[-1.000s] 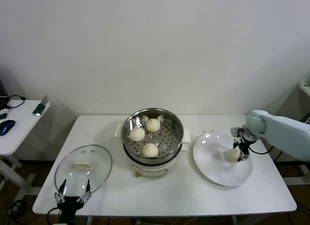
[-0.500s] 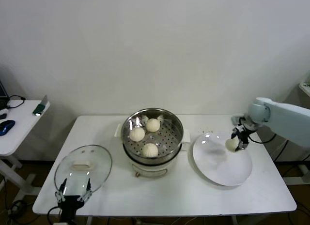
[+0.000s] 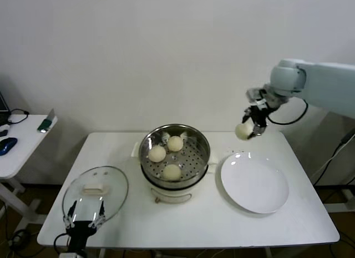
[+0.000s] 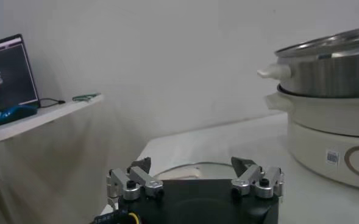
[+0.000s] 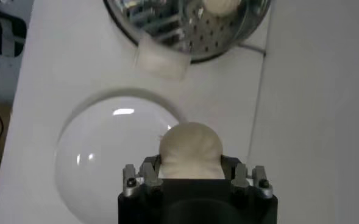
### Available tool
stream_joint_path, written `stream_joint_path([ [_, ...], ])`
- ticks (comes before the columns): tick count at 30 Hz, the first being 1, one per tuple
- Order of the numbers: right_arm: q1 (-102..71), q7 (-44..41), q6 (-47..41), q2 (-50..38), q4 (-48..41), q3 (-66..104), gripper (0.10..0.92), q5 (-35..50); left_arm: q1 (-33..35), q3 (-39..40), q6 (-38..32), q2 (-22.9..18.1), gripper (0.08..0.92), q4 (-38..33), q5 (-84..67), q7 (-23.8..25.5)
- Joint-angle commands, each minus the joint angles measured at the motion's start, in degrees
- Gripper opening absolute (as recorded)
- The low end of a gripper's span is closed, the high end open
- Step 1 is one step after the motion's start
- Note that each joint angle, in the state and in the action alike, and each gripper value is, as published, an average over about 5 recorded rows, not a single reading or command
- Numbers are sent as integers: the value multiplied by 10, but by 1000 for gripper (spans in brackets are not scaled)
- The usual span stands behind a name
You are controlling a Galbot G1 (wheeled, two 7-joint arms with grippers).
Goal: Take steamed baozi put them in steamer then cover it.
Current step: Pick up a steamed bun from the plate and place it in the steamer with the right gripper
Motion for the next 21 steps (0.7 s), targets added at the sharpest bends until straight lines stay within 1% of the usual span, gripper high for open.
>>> stream_joint_path([
  [1,56,61,-58,102,71,4,662,132,1,1,1,1,823,-5,0,0],
  [10,-76,113,-96,169,43,37,662,110,3,-4,1,1,823,-5,-3,0],
  [21,-167,131,-98,195,-19,47,662,37,-4,-6,3,-1,823,2,-3,1],
])
